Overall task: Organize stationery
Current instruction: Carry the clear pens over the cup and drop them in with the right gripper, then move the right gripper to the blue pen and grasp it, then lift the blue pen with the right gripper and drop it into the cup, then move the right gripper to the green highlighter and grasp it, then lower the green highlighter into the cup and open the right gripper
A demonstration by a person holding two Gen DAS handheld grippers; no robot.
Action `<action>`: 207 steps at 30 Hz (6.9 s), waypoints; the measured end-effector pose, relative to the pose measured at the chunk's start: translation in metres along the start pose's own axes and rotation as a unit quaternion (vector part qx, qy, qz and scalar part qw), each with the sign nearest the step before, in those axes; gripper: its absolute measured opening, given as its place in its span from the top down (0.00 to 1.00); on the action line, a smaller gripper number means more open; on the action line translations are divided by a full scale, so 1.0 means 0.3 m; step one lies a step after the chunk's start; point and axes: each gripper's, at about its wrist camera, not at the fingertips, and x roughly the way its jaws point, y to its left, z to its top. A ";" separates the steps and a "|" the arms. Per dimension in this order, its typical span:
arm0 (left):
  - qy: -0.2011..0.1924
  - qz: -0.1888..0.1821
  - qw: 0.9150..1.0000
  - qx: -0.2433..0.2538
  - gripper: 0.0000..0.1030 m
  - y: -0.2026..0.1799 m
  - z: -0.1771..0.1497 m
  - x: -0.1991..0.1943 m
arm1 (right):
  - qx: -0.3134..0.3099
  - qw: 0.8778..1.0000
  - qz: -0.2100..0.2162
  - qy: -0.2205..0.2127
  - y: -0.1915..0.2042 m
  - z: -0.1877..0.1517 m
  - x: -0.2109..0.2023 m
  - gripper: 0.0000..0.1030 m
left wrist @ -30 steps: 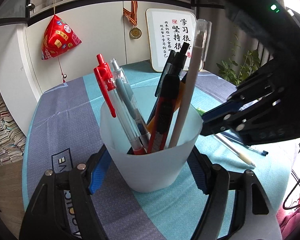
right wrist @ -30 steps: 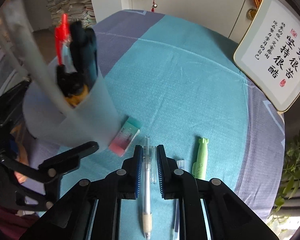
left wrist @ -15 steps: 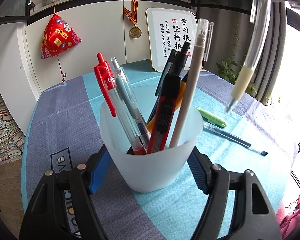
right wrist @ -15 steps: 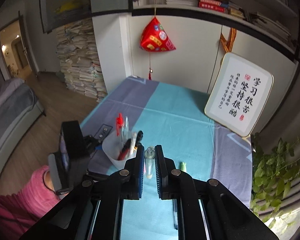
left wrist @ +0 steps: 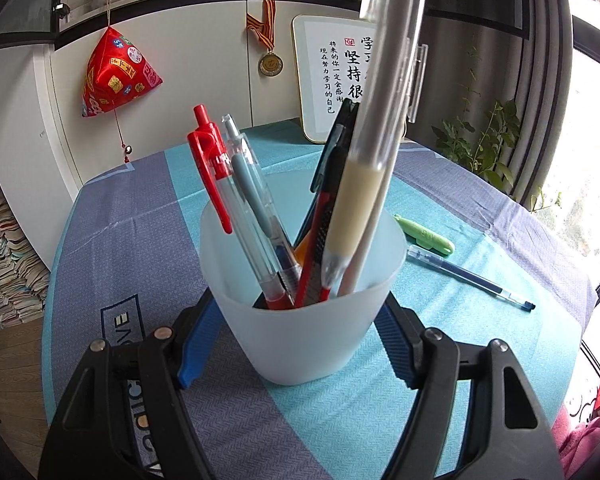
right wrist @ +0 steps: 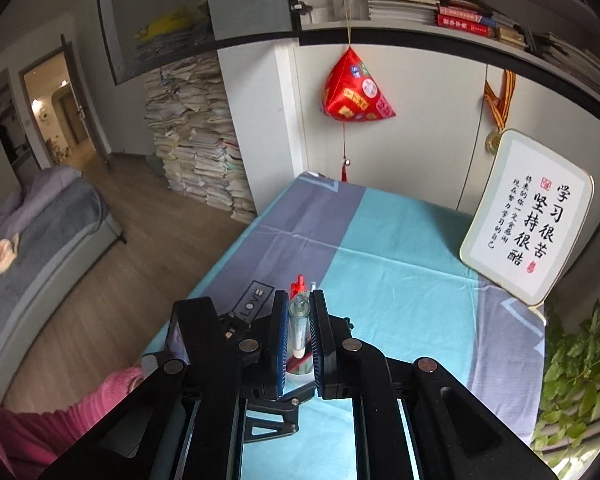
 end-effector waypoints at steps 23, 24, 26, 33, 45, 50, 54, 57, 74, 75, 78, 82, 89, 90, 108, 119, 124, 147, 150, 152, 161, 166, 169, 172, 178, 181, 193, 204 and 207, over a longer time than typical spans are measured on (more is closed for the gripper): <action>0.002 0.000 1.000 -0.001 0.31 -0.004 0.001 0.003 | 0.021 0.998 -0.007 0.055 -0.068 -0.121 0.091 0.89; 0.002 0.000 1.000 -0.001 0.31 -0.004 0.001 0.003 | 0.021 0.998 -0.010 0.051 -0.073 -0.126 0.076 0.89; 0.002 0.000 1.000 -0.001 0.31 -0.005 0.001 0.003 | 0.022 0.999 -0.019 0.045 -0.086 -0.137 0.050 0.89; 0.002 0.000 1.000 -0.001 0.31 -0.003 0.002 0.003 | 0.009 0.991 -0.086 0.102 -0.182 -0.238 0.101 0.88; 0.002 0.000 1.000 -0.001 0.31 -0.002 0.004 0.003 | -0.013 0.982 -0.070 0.177 -0.287 -0.358 0.316 0.88; 0.002 0.000 1.000 0.000 0.31 -0.003 0.004 0.002 | -0.015 0.979 -0.078 0.187 -0.306 -0.353 0.353 0.88; 0.002 0.000 1.000 0.000 0.31 -0.003 0.005 0.002 | -0.014 0.977 -0.077 0.200 -0.318 -0.349 0.380 0.88; 0.002 0.001 1.000 0.000 0.31 -0.003 0.005 0.001 | -0.010 0.976 -0.076 0.201 -0.339 -0.340 0.402 0.85; 0.003 0.000 1.000 -0.001 0.31 -0.004 0.005 0.000 | 0.029 0.981 -0.064 0.179 -0.342 -0.318 0.346 0.87; 0.004 -0.001 1.000 -0.001 0.31 -0.004 0.005 0.000 | 0.033 0.983 -0.065 0.170 -0.336 -0.313 0.317 0.87; 0.004 -0.001 1.000 -0.001 0.31 -0.005 0.005 -0.001 | 0.032 0.987 -0.067 0.139 -0.304 -0.301 0.214 0.87; 0.004 -0.001 1.000 -0.001 0.31 -0.005 0.003 -0.003 | 0.024 0.992 -0.075 0.096 -0.250 -0.276 0.083 0.87; 0.005 -0.002 1.000 -0.002 0.31 -0.005 0.002 -0.001 | 0.012 0.998 -0.065 0.003 -0.139 -0.198 -0.125 0.87; 0.005 -0.002 1.000 -0.002 0.31 -0.004 0.003 0.000 | 0.010 0.998 -0.057 -0.010 -0.121 -0.184 -0.149 0.87; 0.005 -0.002 1.000 -0.002 0.31 -0.004 0.004 0.000 | 0.053 0.989 0.049 -0.129 -0.073 0.042 -0.072 0.87; 0.005 -0.001 1.000 -0.002 0.31 -0.004 0.005 0.000 | 0.042 0.991 0.055 -0.115 -0.087 0.007 0.040 0.87; 0.006 -0.002 1.000 -0.002 0.31 -0.003 0.006 0.001 | 0.032 0.993 0.050 -0.101 -0.080 -0.026 0.043 0.87; 0.006 -0.002 1.000 -0.002 0.31 -0.002 0.008 0.001 | 0.064 0.995 0.014 -0.072 -0.160 -0.177 -0.051 0.79; 0.005 -0.001 1.000 -0.001 0.31 -0.001 0.006 0.004 | 0.093 0.993 -0.021 -0.063 -0.240 -0.217 -0.050 0.59; 0.006 -0.001 1.000 -0.001 0.31 -0.001 0.004 0.005 | 0.107 0.992 -0.052 -0.038 -0.292 -0.255 -0.015 0.58; 0.006 -0.001 1.000 -0.001 0.31 -0.002 0.004 0.005 | 0.099 0.986 -0.100 0.085 -0.422 -0.428 0.225 0.58; 0.006 -0.001 1.000 -0.001 0.31 -0.001 0.005 0.005 | 0.080 0.987 -0.105 0.088 -0.429 -0.440 0.268 0.58; 0.006 -0.001 1.000 -0.001 0.31 -0.001 0.005 0.005 | 0.079 0.988 -0.101 0.089 -0.434 -0.447 0.278 0.58; 0.006 -0.001 1.000 -0.001 0.31 -0.001 0.006 0.006 | 0.078 0.988 -0.099 0.093 -0.440 -0.457 0.293 0.76; 0.006 -0.001 1.000 0.000 0.31 -0.002 0.006 0.006 | 0.066 0.989 -0.104 0.079 -0.415 -0.457 0.262 0.85; 0.006 -0.001 1.000 -0.001 0.31 -0.002 0.006 0.006 | 0.076 0.991 -0.098 0.055 -0.412 -0.440 0.200 0.85; 0.008 -0.002 1.000 -0.001 0.31 -0.004 -0.003 0.007 | 0.009 0.999 -0.050 -0.001 -0.217 -0.337 -0.013 0.85; 0.008 -0.002 1.000 -0.002 0.31 -0.004 -0.001 0.008 | -0.055 0.997 0.014 0.054 -0.037 -0.288 0.030 0.85; 0.008 -0.002 1.000 -0.001 0.31 -0.004 -0.001 0.008 | -0.049 0.997 0.012 0.067 -0.051 -0.268 0.053 0.85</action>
